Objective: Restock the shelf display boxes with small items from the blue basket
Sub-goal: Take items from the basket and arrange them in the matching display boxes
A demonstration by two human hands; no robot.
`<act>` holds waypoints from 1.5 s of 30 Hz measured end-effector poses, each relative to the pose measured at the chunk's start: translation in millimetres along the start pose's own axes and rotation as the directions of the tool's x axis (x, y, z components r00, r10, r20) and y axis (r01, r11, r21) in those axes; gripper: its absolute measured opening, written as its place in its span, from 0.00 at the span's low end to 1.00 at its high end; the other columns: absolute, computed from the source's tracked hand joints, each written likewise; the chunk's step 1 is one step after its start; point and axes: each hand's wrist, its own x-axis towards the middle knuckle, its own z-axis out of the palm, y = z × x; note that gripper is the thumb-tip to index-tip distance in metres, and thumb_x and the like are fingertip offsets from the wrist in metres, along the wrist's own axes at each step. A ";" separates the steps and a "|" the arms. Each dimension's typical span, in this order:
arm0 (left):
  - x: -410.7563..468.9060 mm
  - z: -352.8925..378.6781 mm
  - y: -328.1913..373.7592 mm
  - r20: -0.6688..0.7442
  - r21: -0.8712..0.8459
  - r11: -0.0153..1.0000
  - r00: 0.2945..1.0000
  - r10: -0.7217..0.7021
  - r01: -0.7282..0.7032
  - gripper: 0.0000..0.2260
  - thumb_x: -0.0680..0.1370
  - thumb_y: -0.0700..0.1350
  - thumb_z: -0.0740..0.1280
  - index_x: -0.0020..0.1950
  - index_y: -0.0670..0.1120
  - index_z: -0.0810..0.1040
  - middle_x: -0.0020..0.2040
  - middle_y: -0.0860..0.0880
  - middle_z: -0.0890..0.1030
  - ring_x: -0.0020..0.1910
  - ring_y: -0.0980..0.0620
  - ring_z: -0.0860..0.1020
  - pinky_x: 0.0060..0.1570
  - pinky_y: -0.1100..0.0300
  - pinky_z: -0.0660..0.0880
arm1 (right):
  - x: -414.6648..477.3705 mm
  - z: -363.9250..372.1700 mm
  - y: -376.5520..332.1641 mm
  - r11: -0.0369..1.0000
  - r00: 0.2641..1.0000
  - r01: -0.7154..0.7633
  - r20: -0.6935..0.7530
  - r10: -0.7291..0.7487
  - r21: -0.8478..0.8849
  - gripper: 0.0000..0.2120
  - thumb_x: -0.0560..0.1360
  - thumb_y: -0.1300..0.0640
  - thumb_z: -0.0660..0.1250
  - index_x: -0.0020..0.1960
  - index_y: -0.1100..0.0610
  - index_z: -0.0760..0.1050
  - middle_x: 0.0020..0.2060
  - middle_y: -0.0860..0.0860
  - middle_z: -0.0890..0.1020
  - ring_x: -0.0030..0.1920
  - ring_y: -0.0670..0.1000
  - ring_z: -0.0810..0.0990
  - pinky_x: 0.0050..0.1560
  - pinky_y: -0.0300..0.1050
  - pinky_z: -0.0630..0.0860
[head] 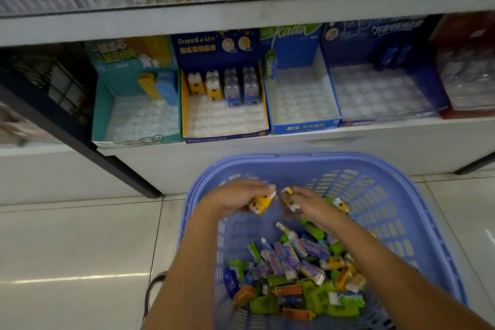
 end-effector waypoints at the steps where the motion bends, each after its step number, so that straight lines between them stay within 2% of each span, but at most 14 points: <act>1: -12.5 -8.2 14.2 0.009 0.049 0.997 0.998 0.062 -0.063 0.08 0.79 0.49 0.64 0.47 0.48 0.81 0.38 0.53 0.79 0.35 0.59 0.74 0.37 0.68 0.71 | -12.1 -2.5 -13.4 0.998 0.998 -0.006 0.068 0.001 0.066 0.04 0.79 0.59 0.62 0.50 0.56 0.76 0.39 0.52 0.80 0.36 0.49 0.77 0.35 0.39 0.74; 6: -66.7 -50.2 68.1 -0.226 0.237 0.918 0.901 0.370 -0.317 0.06 0.77 0.48 0.68 0.48 0.48 0.83 0.37 0.55 0.82 0.30 0.64 0.74 0.29 0.72 0.69 | -60.2 -5.4 -82.0 0.972 0.966 0.229 0.132 -0.221 -0.045 0.05 0.79 0.57 0.61 0.53 0.57 0.71 0.37 0.52 0.79 0.26 0.44 0.68 0.27 0.34 0.65; 11: -77.7 -97.8 103.1 -0.559 0.465 0.823 0.613 0.558 -0.326 0.07 0.74 0.45 0.72 0.49 0.45 0.80 0.45 0.44 0.82 0.43 0.49 0.80 0.44 0.56 0.78 | -81.3 5.2 -143.6 0.801 0.870 0.478 0.069 -0.488 -0.360 0.07 0.77 0.56 0.65 0.54 0.49 0.76 0.43 0.50 0.77 0.34 0.44 0.72 0.37 0.37 0.70; 14: -65.6 -119.4 117.2 -0.618 0.569 0.776 0.481 0.621 -0.270 0.07 0.74 0.43 0.72 0.50 0.43 0.80 0.48 0.42 0.83 0.49 0.45 0.81 0.50 0.54 0.77 | -82.7 12.4 -163.3 0.735 0.794 0.537 -0.045 -0.606 -0.414 0.10 0.72 0.56 0.72 0.49 0.46 0.74 0.43 0.48 0.79 0.39 0.45 0.78 0.39 0.36 0.74; 17: -48.6 -135.0 123.8 -0.606 0.659 0.741 0.495 0.622 -0.125 0.10 0.75 0.44 0.70 0.54 0.41 0.81 0.52 0.41 0.83 0.52 0.45 0.80 0.51 0.58 0.74 | -77.2 19.1 -176.6 0.701 0.710 0.601 -0.147 -0.689 -0.384 0.12 0.68 0.56 0.75 0.44 0.44 0.75 0.42 0.49 0.82 0.41 0.46 0.81 0.43 0.37 0.79; 20: -37.2 -141.7 124.4 -0.556 0.712 0.697 0.536 0.635 -0.088 0.12 0.75 0.43 0.70 0.57 0.40 0.81 0.54 0.40 0.82 0.53 0.44 0.80 0.53 0.57 0.74 | -61.4 29.9 -192.7 0.604 0.647 0.620 -0.110 -0.755 -0.501 0.09 0.74 0.57 0.69 0.54 0.49 0.78 0.49 0.48 0.79 0.46 0.45 0.80 0.51 0.35 0.77; 22: -32.3 -143.3 121.5 -0.525 0.743 0.666 0.562 0.639 -0.064 0.12 0.75 0.43 0.70 0.57 0.41 0.81 0.54 0.41 0.82 0.52 0.44 0.80 0.52 0.60 0.73 | -48.5 39.7 -205.8 0.525 0.601 0.615 -0.081 -0.795 -0.589 0.11 0.75 0.58 0.68 0.57 0.54 0.78 0.47 0.48 0.76 0.43 0.41 0.77 0.47 0.28 0.74; 25: -27.6 -146.3 120.0 -0.511 0.767 0.642 0.588 0.627 -0.017 0.12 0.75 0.45 0.70 0.57 0.45 0.82 0.55 0.44 0.82 0.52 0.46 0.80 0.49 0.63 0.71 | -31.0 54.2 -223.9 0.458 0.546 0.630 -0.061 -0.835 -0.628 0.09 0.73 0.60 0.71 0.53 0.58 0.77 0.41 0.48 0.78 0.37 0.44 0.76 0.40 0.34 0.75; 27: -25.8 -150.4 123.1 -0.538 0.738 0.674 0.602 0.590 -0.001 0.11 0.75 0.45 0.71 0.57 0.46 0.82 0.56 0.45 0.82 0.53 0.46 0.80 0.49 0.63 0.71 | -16.8 61.7 -234.2 0.426 0.556 0.607 -0.024 -0.831 -0.672 0.08 0.73 0.60 0.71 0.51 0.59 0.77 0.39 0.48 0.78 0.38 0.47 0.75 0.41 0.39 0.75; 31: -22.1 -155.7 129.1 -0.590 0.669 0.742 0.640 0.492 0.046 0.13 0.74 0.48 0.72 0.56 0.45 0.83 0.56 0.43 0.82 0.52 0.45 0.80 0.49 0.61 0.72 | 7.6 74.6 -247.0 0.375 0.674 0.483 0.062 -0.737 -0.791 0.10 0.73 0.60 0.70 0.53 0.58 0.77 0.47 0.53 0.81 0.49 0.52 0.79 0.51 0.46 0.76; 37: -14.1 -152.3 136.7 -0.637 0.696 0.673 0.647 0.418 0.250 0.17 0.77 0.57 0.65 0.54 0.44 0.81 0.55 0.42 0.81 0.52 0.45 0.79 0.45 0.59 0.71 | 22.9 87.9 -258.3 0.142 0.729 0.359 0.182 -0.660 -0.922 0.12 0.74 0.58 0.67 0.57 0.56 0.78 0.57 0.56 0.79 0.60 0.59 0.74 0.61 0.51 0.72; 39: -13.9 -151.7 136.0 -0.629 0.711 0.654 0.650 0.428 0.258 0.17 0.77 0.56 0.65 0.57 0.46 0.81 0.57 0.43 0.81 0.53 0.44 0.79 0.46 0.60 0.71 | 26.3 89.2 -258.7 0.070 0.721 0.320 0.195 -0.665 -0.945 0.11 0.75 0.58 0.67 0.57 0.56 0.78 0.59 0.57 0.77 0.64 0.60 0.69 0.63 0.50 0.69; 42: -20.8 -148.4 130.7 -0.591 0.757 0.608 0.648 0.480 0.240 0.16 0.79 0.53 0.64 0.61 0.46 0.80 0.58 0.41 0.80 0.54 0.43 0.79 0.46 0.60 0.72 | 27.2 88.5 -257.0 0.010 0.642 0.299 0.194 -0.742 -0.954 0.10 0.73 0.57 0.69 0.54 0.57 0.80 0.59 0.56 0.74 0.68 0.58 0.62 0.62 0.46 0.63; 45: -31.4 -139.5 125.9 -0.531 0.819 0.529 0.645 0.550 0.223 0.14 0.80 0.45 0.61 0.64 0.45 0.78 0.60 0.40 0.79 0.57 0.41 0.78 0.53 0.54 0.75 | 18.1 89.8 -261.9 -0.058 0.659 0.264 0.224 -0.718 -0.963 0.11 0.75 0.54 0.68 0.56 0.54 0.80 0.60 0.56 0.73 0.67 0.58 0.62 0.62 0.47 0.60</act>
